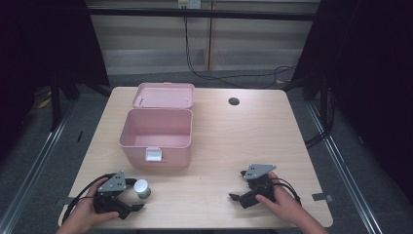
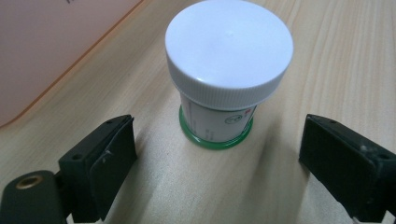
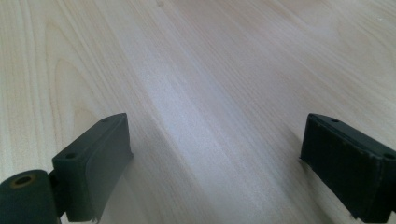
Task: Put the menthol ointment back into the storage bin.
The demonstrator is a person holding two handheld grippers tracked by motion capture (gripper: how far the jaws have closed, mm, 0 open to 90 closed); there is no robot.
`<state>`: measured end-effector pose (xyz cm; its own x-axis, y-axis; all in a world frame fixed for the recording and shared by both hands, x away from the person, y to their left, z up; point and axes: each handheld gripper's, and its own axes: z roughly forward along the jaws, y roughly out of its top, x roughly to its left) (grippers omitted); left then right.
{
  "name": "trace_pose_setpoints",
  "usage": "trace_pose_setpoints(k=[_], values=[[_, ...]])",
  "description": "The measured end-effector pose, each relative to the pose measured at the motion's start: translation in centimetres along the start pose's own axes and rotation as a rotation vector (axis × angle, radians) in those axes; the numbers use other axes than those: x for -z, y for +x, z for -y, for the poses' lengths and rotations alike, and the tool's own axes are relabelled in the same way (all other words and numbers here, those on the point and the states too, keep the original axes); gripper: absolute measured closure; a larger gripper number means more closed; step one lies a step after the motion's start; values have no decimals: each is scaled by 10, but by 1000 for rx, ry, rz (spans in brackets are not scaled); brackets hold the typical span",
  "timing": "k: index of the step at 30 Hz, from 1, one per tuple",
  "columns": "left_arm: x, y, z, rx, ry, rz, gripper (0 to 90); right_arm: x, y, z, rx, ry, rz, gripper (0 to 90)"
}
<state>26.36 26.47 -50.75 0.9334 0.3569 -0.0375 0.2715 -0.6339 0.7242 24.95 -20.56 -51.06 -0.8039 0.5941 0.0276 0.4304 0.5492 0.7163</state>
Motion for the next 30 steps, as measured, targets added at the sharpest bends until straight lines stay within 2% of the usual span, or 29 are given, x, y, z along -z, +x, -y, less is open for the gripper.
trace_pose_setpoints(k=[7,10,12,14,16,17,18,19,21,22,23,25,26,27,30], values=[[-1,-1,-1,10,7,-9,100,0,0,0,2,0,-1,80],[0,-4,-9,32,77,-30,107,0,0,0,1,0,-1,80],[1,-6,-15,52,125,-44,143,0,0,0,1,1,-1,80],[3,-7,-21,63,188,-43,159,0,0,0,1,0,-1,80],[3,-7,-24,51,237,-35,166,0,0,0,2,0,-1,80],[5,-7,-26,58,265,-32,173,0,0,0,1,0,-1,80],[5,-7,-29,84,281,-30,187,0,0,0,1,0,-1,80],[7,-6,-32,65,322,-28,207,0,0,0,2,0,-1,80],[8,-6,-35,63,334,-27,223,0,0,0,2,0,-1,80],[10,-6,-40,88,361,3,230,0,0,0,1,0,-1,80],[10,-6,-43,102,382,8,237,0,0,0,1,0,-1,80],[9,-6,-51,85,431,11,240,0,0,0,1,0,-1,80],[9,-6,-51,85,431,11,245,0,0,0,1,0,-1,80],[10,-5,-59,75,463,21,251,0,0,0,1,0,-1,80],[13,-3,-71,69,492,27,262,0,0,0,2,0,-1,80]])
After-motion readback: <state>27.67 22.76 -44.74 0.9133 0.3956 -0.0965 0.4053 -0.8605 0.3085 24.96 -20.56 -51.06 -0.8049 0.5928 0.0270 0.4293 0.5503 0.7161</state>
